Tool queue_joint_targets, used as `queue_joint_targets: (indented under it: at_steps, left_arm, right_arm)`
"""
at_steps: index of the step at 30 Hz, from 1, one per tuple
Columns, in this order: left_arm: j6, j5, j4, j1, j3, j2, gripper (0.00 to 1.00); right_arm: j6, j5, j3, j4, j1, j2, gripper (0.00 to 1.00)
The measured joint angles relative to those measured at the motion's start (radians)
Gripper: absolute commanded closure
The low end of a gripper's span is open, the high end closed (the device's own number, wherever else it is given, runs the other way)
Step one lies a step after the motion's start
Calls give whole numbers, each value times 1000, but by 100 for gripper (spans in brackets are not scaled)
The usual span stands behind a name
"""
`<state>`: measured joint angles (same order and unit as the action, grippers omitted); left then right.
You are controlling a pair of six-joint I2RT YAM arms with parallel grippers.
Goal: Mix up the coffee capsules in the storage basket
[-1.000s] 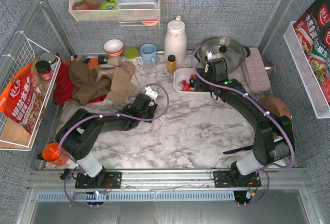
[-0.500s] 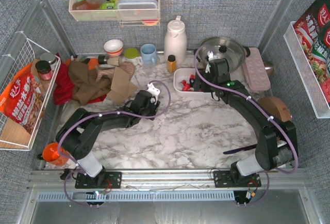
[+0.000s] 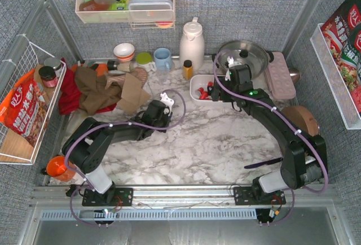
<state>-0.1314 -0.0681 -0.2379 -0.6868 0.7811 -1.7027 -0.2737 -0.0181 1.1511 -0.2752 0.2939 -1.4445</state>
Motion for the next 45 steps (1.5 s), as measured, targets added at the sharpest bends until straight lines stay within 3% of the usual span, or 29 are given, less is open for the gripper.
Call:
queue_joint_targets:
  at_steps: [6,13,20,38,45]
  left_arm:
    - [8,21,-71,0,-82,85,66]
    - [36,158,-383,-3,-317,318,66]
    - [77,269,-566,-30,-344,412,66]
    - [116,313,-639,-106,-312,425,66]
    - [117,313,-650,-116,-304,419,66]
  right_arm:
    - [-2,35,-5,-15,6,19,30]
    - [-54,132,-31,-19,101,44,30]
    - [-146,224,-42,27,225,61,30]
    - [-237,292,-48,99,306,72,37]
    - [-249,311,-51,106,311,63,48]
